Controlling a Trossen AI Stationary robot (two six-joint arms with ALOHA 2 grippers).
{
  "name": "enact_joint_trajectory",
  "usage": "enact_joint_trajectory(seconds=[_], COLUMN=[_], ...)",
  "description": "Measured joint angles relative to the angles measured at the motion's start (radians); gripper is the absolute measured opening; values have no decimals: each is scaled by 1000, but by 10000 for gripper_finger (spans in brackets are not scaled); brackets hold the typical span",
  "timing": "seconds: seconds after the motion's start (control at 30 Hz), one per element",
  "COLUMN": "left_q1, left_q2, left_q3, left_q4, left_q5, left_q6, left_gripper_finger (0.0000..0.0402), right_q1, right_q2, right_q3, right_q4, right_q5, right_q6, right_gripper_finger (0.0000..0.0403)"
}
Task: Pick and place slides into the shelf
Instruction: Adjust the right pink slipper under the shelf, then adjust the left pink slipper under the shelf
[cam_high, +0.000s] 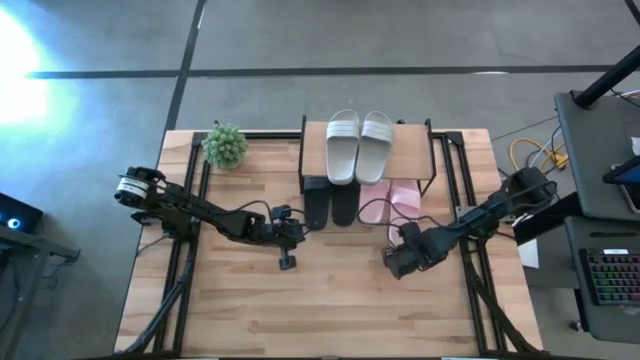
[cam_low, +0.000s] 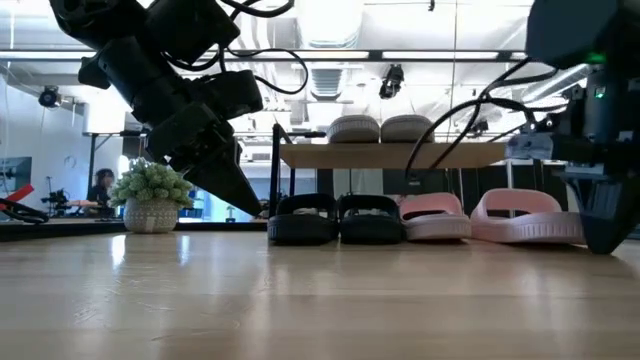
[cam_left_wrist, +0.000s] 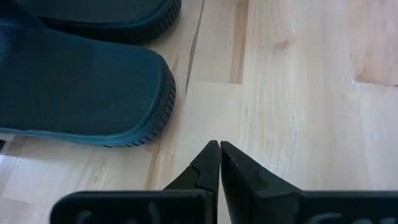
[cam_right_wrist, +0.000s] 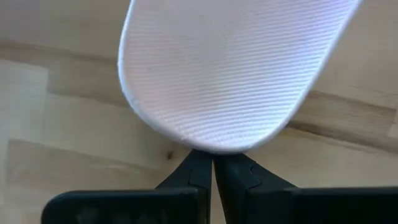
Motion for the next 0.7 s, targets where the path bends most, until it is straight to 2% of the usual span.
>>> enact_joint_trajectory(seconds=[0.2, 0.47, 0.7], left_q1=[0, 0, 0], left_q2=[0, 0, 0], left_q3=[0, 0, 0], left_q4=[1, 1, 1], left_q5=[0, 0, 1], left_q6=[0, 0, -1], left_gripper_finger=[0, 0, 0], right_q1=[-77, -146, -178], right_q2=[-4, -3, -45], right_q3=[-17, -29, -26], right_q4=[-10, -65, -28], right_q5=[40, 226, 228], right_q6=[-84, -121, -211], right_gripper_finger=[11, 11, 11])
